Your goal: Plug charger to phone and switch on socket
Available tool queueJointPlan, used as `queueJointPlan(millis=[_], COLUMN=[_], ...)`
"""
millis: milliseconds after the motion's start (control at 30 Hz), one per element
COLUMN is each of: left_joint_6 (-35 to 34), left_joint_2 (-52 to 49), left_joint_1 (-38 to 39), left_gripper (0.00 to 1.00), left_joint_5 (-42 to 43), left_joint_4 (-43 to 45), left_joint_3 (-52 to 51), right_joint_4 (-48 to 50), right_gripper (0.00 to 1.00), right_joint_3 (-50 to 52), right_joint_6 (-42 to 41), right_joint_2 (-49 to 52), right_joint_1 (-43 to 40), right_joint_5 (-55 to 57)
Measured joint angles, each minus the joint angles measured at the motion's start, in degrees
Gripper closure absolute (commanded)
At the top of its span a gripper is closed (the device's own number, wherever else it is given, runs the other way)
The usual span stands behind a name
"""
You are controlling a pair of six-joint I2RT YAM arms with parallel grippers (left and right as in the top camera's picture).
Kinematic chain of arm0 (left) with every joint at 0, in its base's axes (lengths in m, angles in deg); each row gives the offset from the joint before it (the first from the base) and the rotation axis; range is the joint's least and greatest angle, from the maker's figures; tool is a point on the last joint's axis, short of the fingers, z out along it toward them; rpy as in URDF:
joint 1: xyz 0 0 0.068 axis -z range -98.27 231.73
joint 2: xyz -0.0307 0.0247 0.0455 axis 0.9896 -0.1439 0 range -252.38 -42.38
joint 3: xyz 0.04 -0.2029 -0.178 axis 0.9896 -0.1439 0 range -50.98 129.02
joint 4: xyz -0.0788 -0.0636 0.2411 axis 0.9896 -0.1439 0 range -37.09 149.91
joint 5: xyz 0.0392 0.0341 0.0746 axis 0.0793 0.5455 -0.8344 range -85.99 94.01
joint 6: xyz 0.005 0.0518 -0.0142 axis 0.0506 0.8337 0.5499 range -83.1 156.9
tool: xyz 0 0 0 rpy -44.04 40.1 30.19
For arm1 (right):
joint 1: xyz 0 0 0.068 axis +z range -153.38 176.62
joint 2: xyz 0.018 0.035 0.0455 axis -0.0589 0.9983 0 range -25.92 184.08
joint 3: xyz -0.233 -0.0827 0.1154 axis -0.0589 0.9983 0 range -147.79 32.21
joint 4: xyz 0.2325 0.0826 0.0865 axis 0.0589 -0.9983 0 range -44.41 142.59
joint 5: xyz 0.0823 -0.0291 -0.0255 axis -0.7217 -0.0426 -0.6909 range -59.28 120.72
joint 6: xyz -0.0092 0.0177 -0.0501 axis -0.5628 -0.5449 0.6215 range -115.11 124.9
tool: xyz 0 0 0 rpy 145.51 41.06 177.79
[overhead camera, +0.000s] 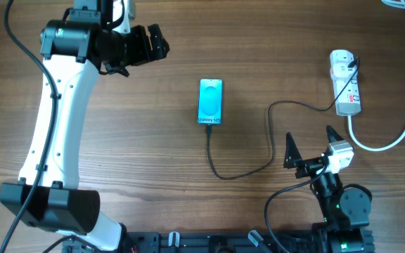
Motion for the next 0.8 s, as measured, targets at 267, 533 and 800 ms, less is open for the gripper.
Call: queueJointPlan(millis=[267, 533, 800], left_joint_6=[0.00, 0.00, 0.00], left_joint_2=[0.00, 0.00, 0.00], left_joint_1=[0.00, 0.00, 0.00], left_gripper=[0.00, 0.00, 0.00], left_joint_5=[0.00, -0.02, 0.00], left_joint_4=[0.00, 0.00, 0.00], left_joint_3=[0.00, 0.00, 0.00], right_joint_4=[0.00, 0.00, 0.00], right_gripper=[0.00, 0.00, 0.00], right_joint_3=[0.00, 0.00, 0.00], right_joint_6=[1.42, 2.29, 2.21], right_joint_2=[0.00, 0.00, 0.00], right_joint_1=[0.00, 0.00, 0.00], right_joint_5=[0.52, 0.55, 0.55])
